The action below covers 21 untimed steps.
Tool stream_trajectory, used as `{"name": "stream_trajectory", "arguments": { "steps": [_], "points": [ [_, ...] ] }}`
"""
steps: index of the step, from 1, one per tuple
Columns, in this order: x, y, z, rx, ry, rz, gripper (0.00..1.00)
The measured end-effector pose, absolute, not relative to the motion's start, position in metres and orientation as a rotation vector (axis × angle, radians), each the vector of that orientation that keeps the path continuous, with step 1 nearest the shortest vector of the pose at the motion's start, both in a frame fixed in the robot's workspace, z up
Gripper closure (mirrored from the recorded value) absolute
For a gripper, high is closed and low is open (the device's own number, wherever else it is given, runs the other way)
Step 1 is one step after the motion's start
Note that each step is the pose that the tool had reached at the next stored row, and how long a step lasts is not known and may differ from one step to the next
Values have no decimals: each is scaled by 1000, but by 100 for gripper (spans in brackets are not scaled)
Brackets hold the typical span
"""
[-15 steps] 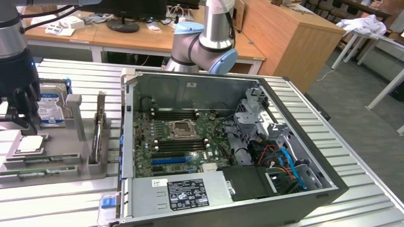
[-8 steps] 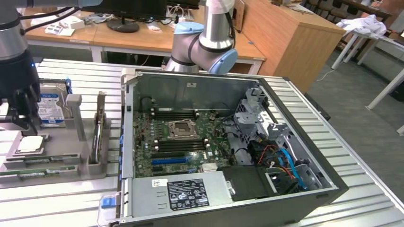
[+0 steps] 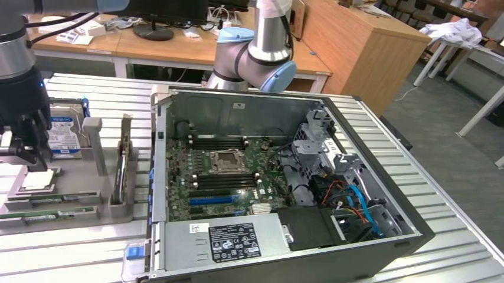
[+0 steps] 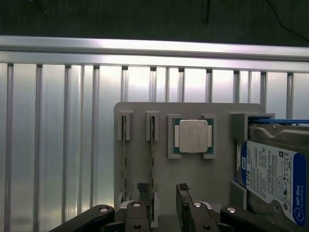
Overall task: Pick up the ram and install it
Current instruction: 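Pick up the ram and move it above insertion slot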
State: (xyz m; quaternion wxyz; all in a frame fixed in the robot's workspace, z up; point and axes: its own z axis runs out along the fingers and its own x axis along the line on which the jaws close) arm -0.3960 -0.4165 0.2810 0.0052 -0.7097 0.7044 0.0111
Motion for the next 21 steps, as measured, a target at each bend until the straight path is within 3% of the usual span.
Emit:
{"name": "stream_trajectory", "arguments": {
  "steps": [21],
  "points": [
    [-397, -417, 268, -2220, 2203, 30, 64]
  ]
}}
